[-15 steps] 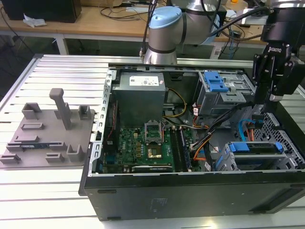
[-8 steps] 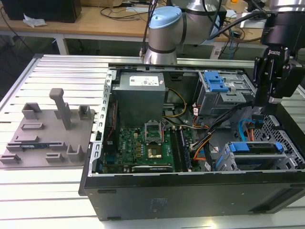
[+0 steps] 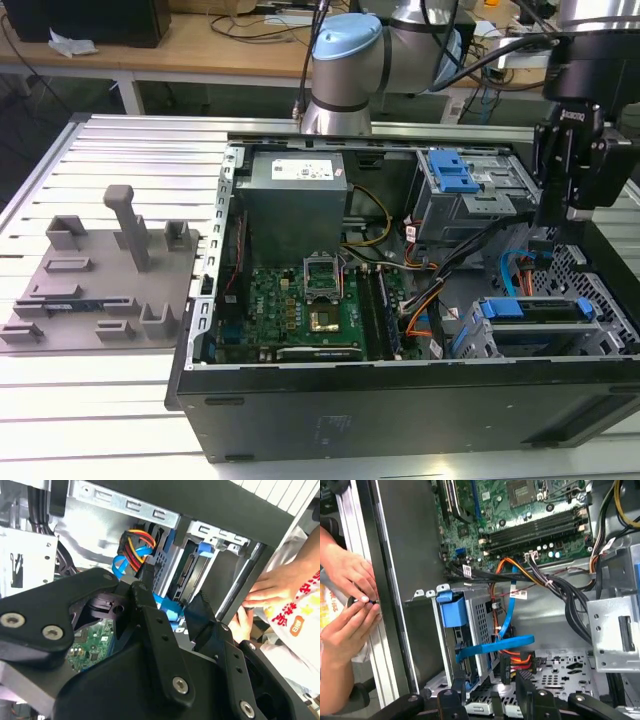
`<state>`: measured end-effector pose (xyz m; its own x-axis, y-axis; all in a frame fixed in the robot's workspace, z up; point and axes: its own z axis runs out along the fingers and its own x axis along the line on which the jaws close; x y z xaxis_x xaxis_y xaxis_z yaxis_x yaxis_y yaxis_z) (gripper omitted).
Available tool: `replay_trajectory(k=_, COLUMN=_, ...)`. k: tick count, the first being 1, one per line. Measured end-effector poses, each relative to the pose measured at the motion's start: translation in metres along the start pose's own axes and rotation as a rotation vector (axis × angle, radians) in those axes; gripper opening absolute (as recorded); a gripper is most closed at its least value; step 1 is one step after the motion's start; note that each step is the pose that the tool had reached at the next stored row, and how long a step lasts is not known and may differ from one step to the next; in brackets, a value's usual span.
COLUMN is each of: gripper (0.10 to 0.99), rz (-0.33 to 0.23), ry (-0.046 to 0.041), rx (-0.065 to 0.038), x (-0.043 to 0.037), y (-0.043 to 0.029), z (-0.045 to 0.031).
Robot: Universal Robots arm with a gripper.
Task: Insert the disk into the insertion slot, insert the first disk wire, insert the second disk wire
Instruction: 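Insert the first disk wire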
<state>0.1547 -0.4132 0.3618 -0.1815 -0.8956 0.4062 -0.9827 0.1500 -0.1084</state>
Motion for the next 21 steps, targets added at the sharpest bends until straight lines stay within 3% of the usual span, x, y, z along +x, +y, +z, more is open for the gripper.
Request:
replay_trajectory(k=2, gripper=0.522, rz=0.003, ry=0.0047, rx=0.008, x=-0.0016, y=0.0031, z=0.001)
replay_trajectory(k=5, gripper=0.522, rz=0.001, ry=0.0437, rx=0.016, x=-0.0108, y=0.0049, z=0.0002)
replay_trajectory(k=7, gripper=0.522, rz=-0.001, ry=0.0528, rx=0.018, x=-0.0162, y=0.0059, z=0.0013)
replay_trajectory(k=12, gripper=0.522, rz=-0.003, ry=0.0541, rx=0.019, x=-0.0188, y=0.0065, z=0.0059)
replay_trajectory(k=13, gripper=0.439, rz=-0.003, ry=0.0542, rx=0.019, x=-0.0188, y=0.0065, z=0.006)
replay_trajectory(k=14, gripper=0.439, rz=-0.003, ry=0.0542, rx=0.02, x=-0.0188, y=0.0065, z=0.006)
replay_trajectory(k=15, gripper=0.369, rz=-0.004, ry=0.0542, rx=0.02, x=-0.0188, y=0.0065, z=0.006)
replay_trajectory(k=21, gripper=0.369, rz=-0.004, ry=0.0566, rx=0.02, x=-0.0196, y=0.0067, z=0.0077)
